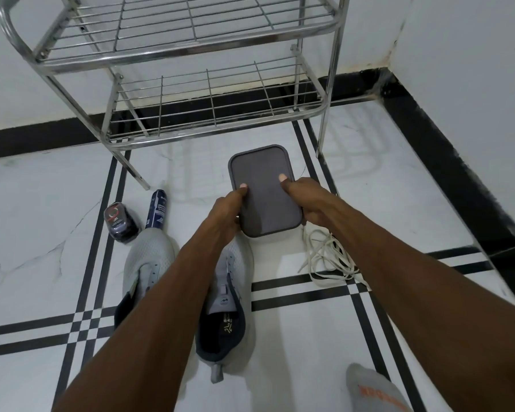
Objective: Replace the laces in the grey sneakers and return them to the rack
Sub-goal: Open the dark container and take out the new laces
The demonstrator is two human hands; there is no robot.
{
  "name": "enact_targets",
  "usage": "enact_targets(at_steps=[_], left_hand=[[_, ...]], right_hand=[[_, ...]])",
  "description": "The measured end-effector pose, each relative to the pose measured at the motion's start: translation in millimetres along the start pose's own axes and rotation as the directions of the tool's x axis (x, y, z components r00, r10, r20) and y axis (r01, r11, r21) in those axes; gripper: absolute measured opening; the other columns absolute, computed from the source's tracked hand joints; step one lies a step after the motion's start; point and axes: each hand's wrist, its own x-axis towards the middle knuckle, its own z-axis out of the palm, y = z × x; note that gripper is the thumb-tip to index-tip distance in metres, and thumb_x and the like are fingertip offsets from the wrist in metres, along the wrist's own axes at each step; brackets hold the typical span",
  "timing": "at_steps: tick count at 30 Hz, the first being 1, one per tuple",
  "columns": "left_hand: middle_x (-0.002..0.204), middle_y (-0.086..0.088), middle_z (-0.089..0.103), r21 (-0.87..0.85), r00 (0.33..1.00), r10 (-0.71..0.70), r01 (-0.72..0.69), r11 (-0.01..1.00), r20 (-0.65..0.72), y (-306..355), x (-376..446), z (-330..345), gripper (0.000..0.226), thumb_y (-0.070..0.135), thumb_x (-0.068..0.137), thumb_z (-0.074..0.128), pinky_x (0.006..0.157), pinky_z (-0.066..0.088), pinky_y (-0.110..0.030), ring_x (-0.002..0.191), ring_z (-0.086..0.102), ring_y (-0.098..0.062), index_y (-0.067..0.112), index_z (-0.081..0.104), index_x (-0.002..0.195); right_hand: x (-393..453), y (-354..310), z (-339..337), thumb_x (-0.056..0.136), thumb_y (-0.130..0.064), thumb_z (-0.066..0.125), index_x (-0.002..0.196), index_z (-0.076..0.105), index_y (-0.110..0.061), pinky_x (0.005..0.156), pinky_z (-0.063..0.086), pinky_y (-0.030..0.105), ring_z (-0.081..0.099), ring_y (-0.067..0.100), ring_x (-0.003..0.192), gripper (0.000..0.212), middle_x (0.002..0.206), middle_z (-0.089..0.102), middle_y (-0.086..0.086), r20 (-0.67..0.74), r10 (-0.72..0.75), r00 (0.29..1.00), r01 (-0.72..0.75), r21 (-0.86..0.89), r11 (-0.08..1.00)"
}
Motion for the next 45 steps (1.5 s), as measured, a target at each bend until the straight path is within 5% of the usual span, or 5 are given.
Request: enact_targets(at_steps=[13, 19, 25, 37, 45], left_hand=[[0.129, -0.005, 0.064, -0.052, 0.984, 0.179, -0.179, 0.983, -0.004, 3, -1, 0, 0.04, 0.037, 0.11, 0.044, 0.1, 0.053, -0.044, 0.1, 0.063, -0.019, 0.008, 0.057, 0.134], [0.117, 0.002, 0.071, -0.349, 0.98, 0.178, -0.2, 0.916, -0.093, 5, -1, -39, 0.031, 0.039, 0.11, 0.042, 0.102, 0.054, -0.042, 0.108, 0.068, -0.018, 0.017, 0.063, 0.118], [0.138, 0.0, 0.063, -0.609, 0.962, 0.179, -0.27, 0.746, -0.207, 0, -4, -84, 0.031, 0.03, 0.112, 0.036, 0.11, 0.047, -0.047, 0.126, 0.062, -0.021, 0.021, 0.066, 0.115], [0.14, -0.003, 0.064, -0.656, 0.967, 0.175, -0.253, 0.711, -0.183, -29, -2, -94, 0.03, 0.026, 0.112, 0.04, 0.11, 0.047, -0.052, 0.125, 0.063, -0.023, 0.018, 0.065, 0.126], [0.139, -0.004, 0.064, -0.652, 0.963, 0.171, -0.268, 0.709, -0.21, -38, 8, -105, 0.026, 0.026, 0.111, 0.041, 0.113, 0.045, -0.051, 0.129, 0.061, -0.023, 0.018, 0.065, 0.113]], right_hand=[[2, -2, 10, 0.096, -0.065, 0.049, 0.143, 0.05, -0.003, 0.108, 0.044, 0.034, 0.056, 0.025, 0.129, 0.077, 0.144, 0.056, 0.008, -0.033, -0.068, 0.997, 0.067, -0.034, 0.997], [-5, -6, -6, 0.093, -0.066, 0.051, 0.07, 0.048, -0.023, 0.091, 0.056, 0.046, 0.053, 0.016, 0.072, 0.049, 0.068, 0.053, -0.008, -0.197, -0.358, 0.913, 0.31, -0.235, 0.921], [-2, -3, 8, 0.086, -0.024, 0.075, 0.106, 0.069, -0.006, 0.089, 0.046, 0.039, 0.053, 0.031, 0.111, 0.028, 0.114, 0.059, 0.015, 0.069, -0.642, 0.764, 0.393, -0.838, 0.377], [59, 12, 70, 0.09, -0.018, 0.068, 0.159, 0.017, -0.037, 0.108, 0.042, 0.045, 0.037, 0.046, 0.14, 0.088, 0.166, -0.001, 0.015, 0.212, -0.096, 0.973, 0.224, -0.964, 0.141], [66, 18, 80, 0.092, -0.005, 0.065, 0.107, 0.066, 0.004, 0.09, 0.051, 0.037, 0.065, 0.035, 0.109, 0.018, 0.115, 0.065, 0.022, 0.257, -0.329, 0.909, 0.295, -0.953, 0.072]])
